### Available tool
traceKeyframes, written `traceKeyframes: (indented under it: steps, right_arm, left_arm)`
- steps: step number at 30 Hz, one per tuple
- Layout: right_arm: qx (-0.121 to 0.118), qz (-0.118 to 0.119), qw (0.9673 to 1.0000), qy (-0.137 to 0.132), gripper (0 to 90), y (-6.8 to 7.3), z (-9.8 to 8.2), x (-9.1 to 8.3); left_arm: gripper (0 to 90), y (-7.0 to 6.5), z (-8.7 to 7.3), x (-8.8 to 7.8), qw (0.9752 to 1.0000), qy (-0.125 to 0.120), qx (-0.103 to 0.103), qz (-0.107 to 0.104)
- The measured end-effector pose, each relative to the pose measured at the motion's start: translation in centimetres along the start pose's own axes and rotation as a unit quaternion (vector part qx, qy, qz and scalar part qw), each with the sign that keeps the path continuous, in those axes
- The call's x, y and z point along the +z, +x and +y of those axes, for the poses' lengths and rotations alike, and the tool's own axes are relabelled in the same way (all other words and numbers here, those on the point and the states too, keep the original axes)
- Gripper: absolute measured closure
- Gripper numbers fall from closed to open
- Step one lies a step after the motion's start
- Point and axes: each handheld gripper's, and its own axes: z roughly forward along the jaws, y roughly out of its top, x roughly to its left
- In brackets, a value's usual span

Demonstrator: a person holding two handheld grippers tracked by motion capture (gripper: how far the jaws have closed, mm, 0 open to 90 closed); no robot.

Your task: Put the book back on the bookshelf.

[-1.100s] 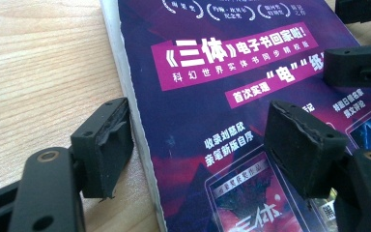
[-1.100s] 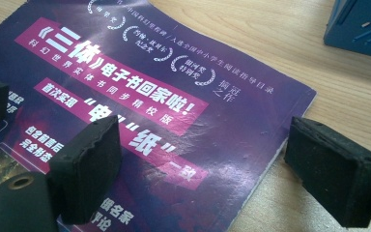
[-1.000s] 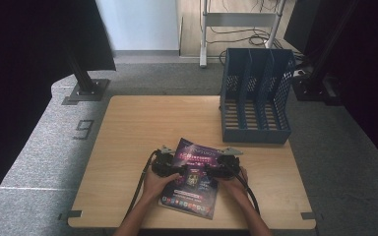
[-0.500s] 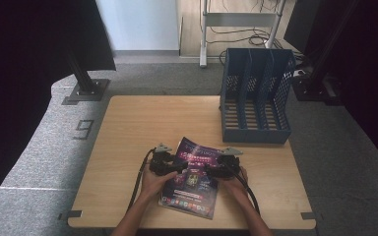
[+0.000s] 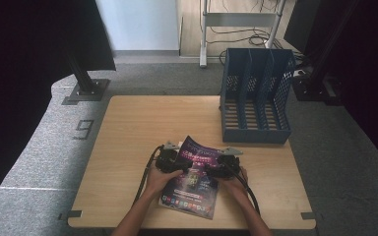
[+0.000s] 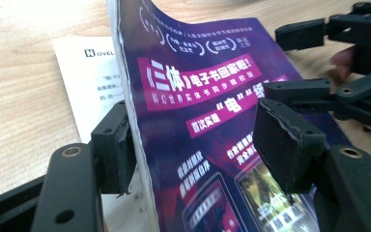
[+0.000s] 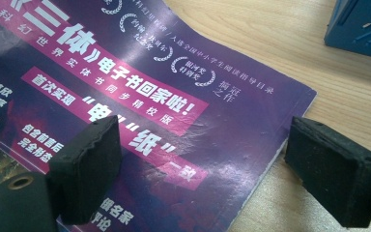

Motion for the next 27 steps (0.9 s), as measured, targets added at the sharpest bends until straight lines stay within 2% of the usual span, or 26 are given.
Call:
traceKeyframes:
  steps: [5,15,18,27]
  right_arm:
    - [0.001,0.0,1.0,0.0,12.3,0.01,0.0,-0.01]
    - [0.001,0.0,1.0,0.001,12.3,0.01,0.0,-0.01]
    - [0.001,0.0,1.0,0.001,12.3,0.01,0.0,-0.01]
    - [0.001,0.0,1.0,0.001,12.3,0.01,0.0,-0.01]
  left_arm:
    - [39.8,-0.18,0.06,0.42,0.9997,0.007,0.012,0.02]
    - [44.8,0.05,0.09,0.85,0.9991,0.027,0.014,0.03]
    - [50.5,0.15,0.07,0.87,0.9986,0.029,0.019,0.04]
    - [58.0,0.62,-0.12,0.85,0.9992,0.019,0.006,0.035]
